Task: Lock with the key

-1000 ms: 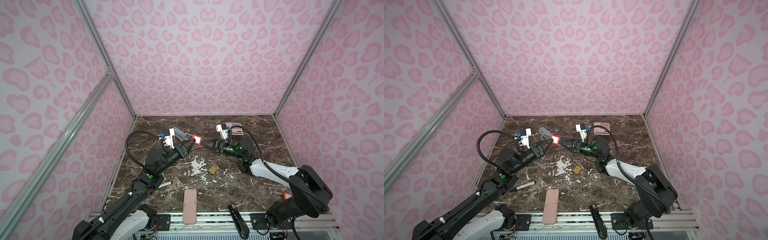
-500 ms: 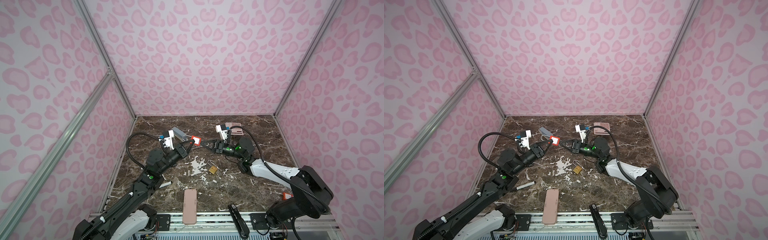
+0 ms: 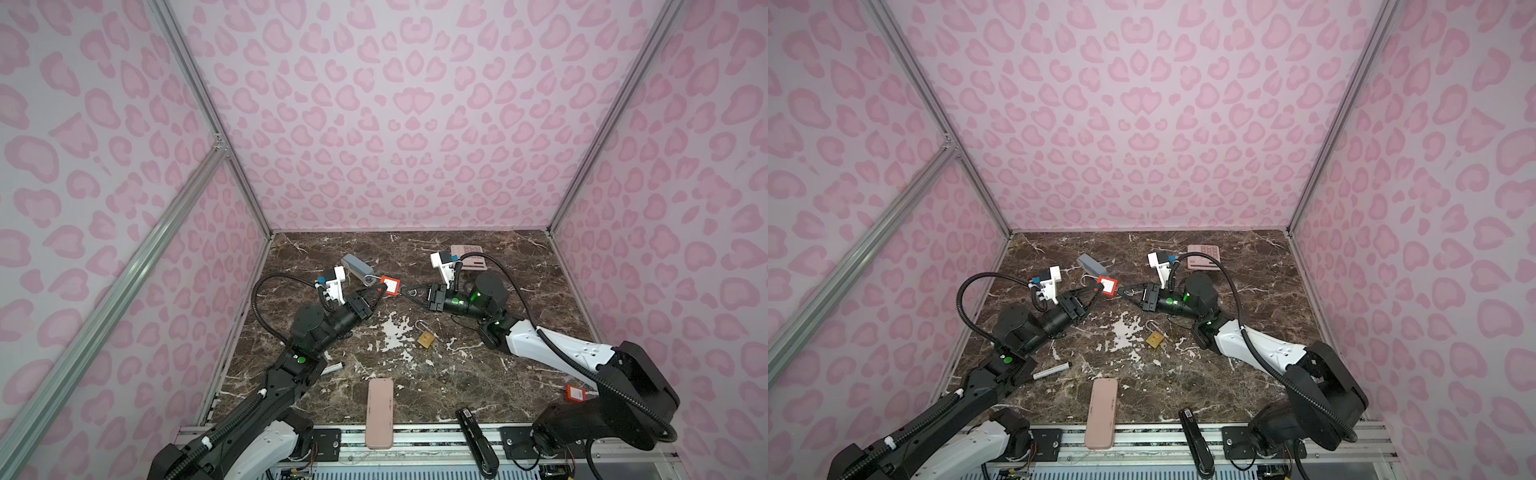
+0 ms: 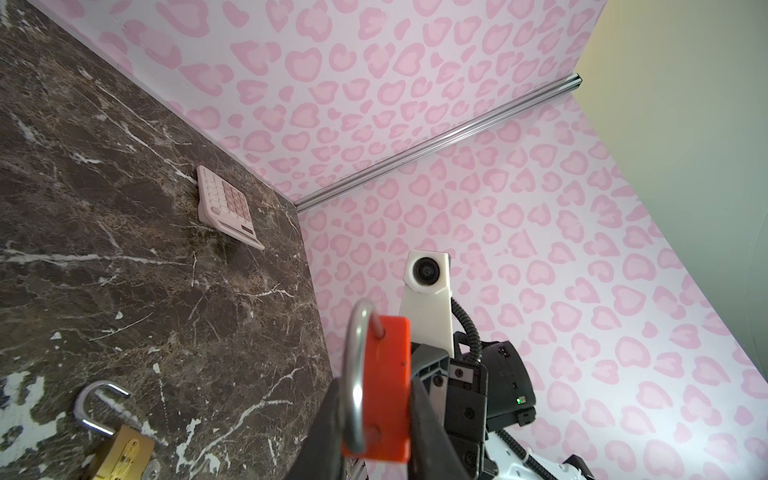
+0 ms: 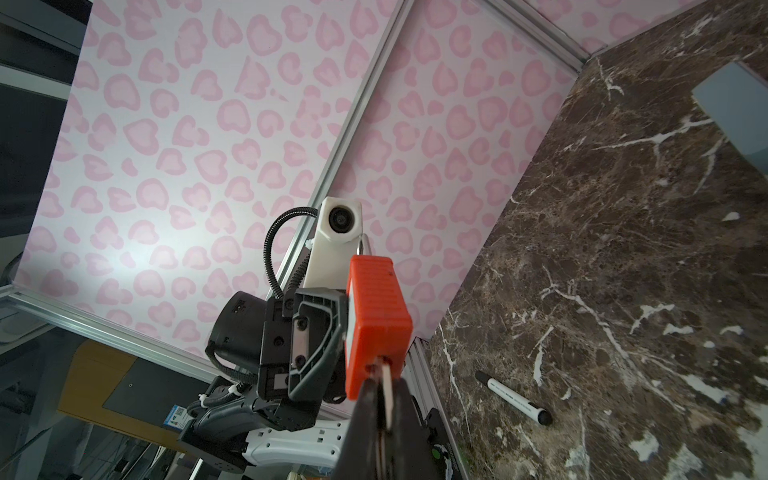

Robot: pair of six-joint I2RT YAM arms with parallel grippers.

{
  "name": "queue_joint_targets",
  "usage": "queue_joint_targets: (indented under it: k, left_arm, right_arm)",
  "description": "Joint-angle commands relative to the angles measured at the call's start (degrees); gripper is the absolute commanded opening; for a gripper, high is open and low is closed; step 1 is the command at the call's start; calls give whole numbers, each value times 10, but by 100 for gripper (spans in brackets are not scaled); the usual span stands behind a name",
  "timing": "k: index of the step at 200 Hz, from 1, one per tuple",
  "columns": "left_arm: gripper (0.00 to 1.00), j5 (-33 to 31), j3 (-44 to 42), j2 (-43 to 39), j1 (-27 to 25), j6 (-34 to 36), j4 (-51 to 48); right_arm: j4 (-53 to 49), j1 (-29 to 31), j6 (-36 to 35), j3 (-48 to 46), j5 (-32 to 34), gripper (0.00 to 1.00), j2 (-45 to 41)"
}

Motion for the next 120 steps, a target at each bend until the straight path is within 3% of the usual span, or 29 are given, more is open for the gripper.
queue_joint_targets:
  k: [1,120]
  left_arm:
    - [4,-74,-3,-8,12,6,-9]
    - [4,-70,-20,-32,46,34,-47]
  right_arm:
    - [45,-4,-1,0,-16,0,-1]
    - [36,-42,4,-37,-24,0,-31]
